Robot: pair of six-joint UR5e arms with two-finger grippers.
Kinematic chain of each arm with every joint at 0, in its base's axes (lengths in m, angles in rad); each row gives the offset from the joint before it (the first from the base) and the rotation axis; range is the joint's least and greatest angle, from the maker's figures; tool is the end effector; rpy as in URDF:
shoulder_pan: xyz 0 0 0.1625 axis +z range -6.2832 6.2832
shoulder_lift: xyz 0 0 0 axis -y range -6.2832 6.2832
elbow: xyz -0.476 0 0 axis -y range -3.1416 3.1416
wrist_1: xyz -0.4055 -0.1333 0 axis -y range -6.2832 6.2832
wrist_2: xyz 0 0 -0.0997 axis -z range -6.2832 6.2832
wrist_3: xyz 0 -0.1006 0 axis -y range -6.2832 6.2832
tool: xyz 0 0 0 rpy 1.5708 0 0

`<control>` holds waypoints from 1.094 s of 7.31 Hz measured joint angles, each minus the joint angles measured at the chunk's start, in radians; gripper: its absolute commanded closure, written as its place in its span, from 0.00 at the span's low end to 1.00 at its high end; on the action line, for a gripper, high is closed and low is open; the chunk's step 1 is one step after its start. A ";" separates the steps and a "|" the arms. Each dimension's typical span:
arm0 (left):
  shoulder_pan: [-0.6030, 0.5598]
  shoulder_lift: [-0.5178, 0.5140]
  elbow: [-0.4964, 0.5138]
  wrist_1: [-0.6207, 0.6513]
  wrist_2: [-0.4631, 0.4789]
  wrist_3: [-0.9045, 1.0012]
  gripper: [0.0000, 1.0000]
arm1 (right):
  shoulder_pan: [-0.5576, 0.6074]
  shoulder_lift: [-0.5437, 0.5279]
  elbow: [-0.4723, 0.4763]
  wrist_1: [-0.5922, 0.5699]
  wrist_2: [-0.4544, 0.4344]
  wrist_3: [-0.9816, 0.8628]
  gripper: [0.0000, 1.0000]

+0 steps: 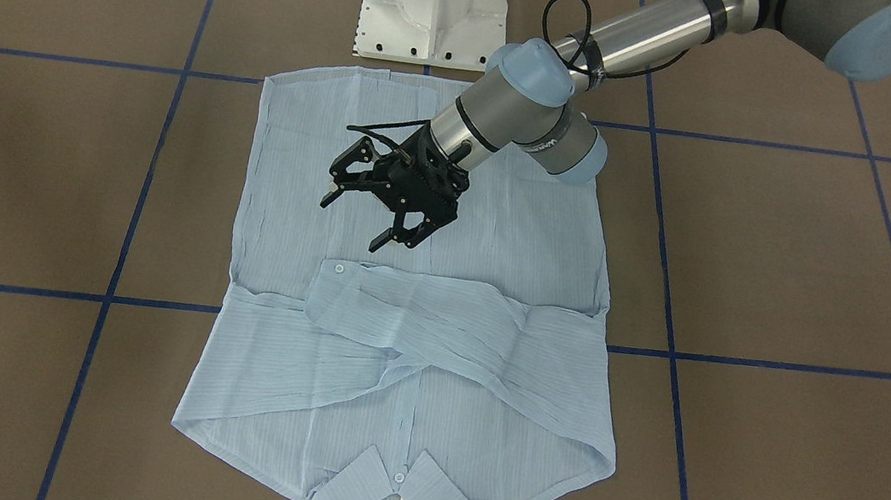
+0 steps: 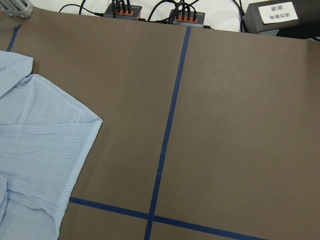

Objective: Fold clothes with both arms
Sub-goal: 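Fold the held sleeve across the shirt front with the left gripper, then release the sleeve and move both grippers to the shirt's side edges near the hem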

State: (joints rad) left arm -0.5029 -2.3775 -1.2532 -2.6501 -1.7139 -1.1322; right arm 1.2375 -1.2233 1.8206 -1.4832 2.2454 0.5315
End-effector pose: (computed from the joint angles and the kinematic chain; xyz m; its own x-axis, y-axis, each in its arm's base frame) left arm 0.6449 -0.4905 0.2019 0.1514 0.3964 -0.9055 0.3179 0.8479 0.4244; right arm -0.1377 -0.6130 0.3798 0.6532 -0.1712 0.7376 -0.0901 0.9496 0.3002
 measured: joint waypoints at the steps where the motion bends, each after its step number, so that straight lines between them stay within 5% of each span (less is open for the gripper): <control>1: -0.003 0.008 -0.011 0.042 -0.002 0.006 0.00 | -0.017 0.003 0.007 0.001 -0.007 0.042 0.00; 3: -0.018 0.079 -0.136 0.192 -0.007 0.076 0.00 | -0.136 0.003 0.071 0.001 -0.119 0.219 0.00; 5: -0.028 0.211 -0.387 0.414 -0.008 0.123 0.00 | -0.338 -0.018 0.186 0.001 -0.308 0.479 0.00; 8: -0.036 0.485 -0.687 0.503 -0.008 0.156 0.00 | -0.673 -0.130 0.361 0.001 -0.588 0.797 0.00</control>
State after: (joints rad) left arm -0.5387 -1.8922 -1.9398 -2.1473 -1.7219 -0.9764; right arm 0.5645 -1.3529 2.1818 -1.4824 1.6570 1.3285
